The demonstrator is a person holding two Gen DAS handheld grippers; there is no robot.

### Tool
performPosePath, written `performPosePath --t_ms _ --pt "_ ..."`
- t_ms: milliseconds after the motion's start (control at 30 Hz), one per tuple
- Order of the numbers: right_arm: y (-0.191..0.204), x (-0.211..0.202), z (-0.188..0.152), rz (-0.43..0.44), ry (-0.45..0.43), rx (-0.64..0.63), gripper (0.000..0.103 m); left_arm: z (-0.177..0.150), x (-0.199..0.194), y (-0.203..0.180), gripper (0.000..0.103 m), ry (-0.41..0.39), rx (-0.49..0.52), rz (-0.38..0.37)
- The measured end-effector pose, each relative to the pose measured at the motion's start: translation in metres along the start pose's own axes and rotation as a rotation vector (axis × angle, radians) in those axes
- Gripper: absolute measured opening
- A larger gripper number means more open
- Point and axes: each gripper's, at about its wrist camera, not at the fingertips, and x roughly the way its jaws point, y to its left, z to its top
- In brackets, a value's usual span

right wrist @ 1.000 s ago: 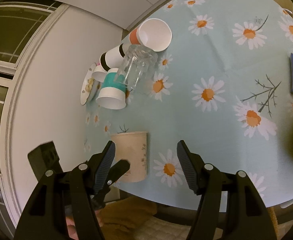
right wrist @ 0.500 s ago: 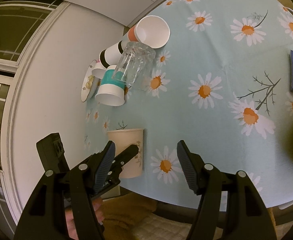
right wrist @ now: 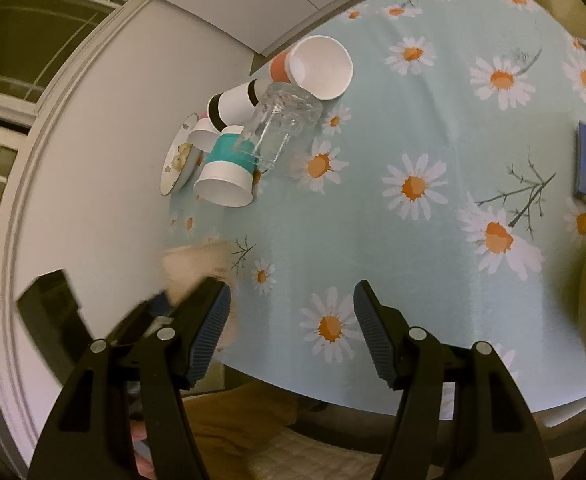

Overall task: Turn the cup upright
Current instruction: 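Carry the tan cup with the left gripper while the right gripper withdraws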

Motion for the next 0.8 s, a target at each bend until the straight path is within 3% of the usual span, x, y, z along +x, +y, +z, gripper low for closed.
performPosePath --t_ms 167,433,633,800 --pt "0.007 0.004 -0.003 -0.017 0.010 -0.037 0.064 -0.011 -0.019 0.006 0.057 -0.188 -0.014 0.044" --pt "0.013 0.009 -0.007 -0.029 0.031 -0.067 0.064 -0.048 -0.014 0.025 0.057 -0.463 -0.107 0.103" --pt "0.012 0.011 -0.007 -0.034 0.041 -0.069 0.064 -0.069 -0.005 0.010 0.057 -0.627 -0.037 0.209" --pt "0.010 0.011 -0.007 -0.035 0.041 -0.066 0.064 -0.078 0.005 0.008 0.057 -0.678 -0.035 0.250"
